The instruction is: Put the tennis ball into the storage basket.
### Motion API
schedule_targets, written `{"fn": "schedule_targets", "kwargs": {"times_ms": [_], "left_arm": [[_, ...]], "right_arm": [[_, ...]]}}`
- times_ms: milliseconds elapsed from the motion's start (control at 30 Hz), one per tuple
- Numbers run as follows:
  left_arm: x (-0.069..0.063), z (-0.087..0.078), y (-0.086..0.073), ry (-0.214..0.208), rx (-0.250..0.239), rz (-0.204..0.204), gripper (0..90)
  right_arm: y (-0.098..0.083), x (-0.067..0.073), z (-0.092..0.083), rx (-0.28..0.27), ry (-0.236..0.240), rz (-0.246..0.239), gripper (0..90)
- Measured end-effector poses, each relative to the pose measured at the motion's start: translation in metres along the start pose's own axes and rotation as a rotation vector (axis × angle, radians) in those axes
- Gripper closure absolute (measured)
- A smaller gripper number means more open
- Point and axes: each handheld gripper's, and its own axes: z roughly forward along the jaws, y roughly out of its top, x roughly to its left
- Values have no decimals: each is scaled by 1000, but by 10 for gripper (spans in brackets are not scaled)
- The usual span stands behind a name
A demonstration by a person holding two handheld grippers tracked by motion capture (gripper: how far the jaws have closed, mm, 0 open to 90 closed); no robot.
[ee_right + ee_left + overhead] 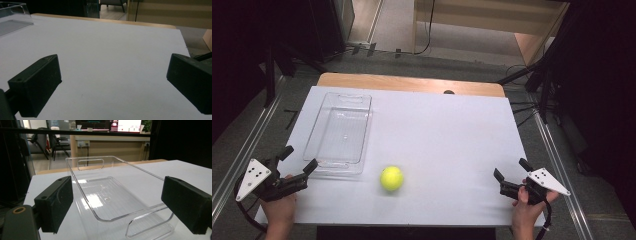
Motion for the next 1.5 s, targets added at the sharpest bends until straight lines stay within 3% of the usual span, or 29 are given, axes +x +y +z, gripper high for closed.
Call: {"fn": "schedule_targets", "kwargs": {"times_ms": [267, 400, 533, 1000, 1500], "left_arm": [[-1, 0, 0, -1, 2, -1, 111], [-1, 0, -1, 0, 2, 2, 110], [-2, 0, -1, 0, 6, 7, 111], [-3, 1, -1, -1, 12, 20, 111], [-4, 1, -1, -3, 13, 21, 110]], "right_arm": [[6, 7, 0, -2, 0, -15, 0], [15, 11, -1, -17, 55, -8, 0], [24, 17, 1, -14, 91, -33, 0], [44, 36, 9, 11, 137, -111, 0], [57, 56, 28, 43, 214, -145, 0]]}}
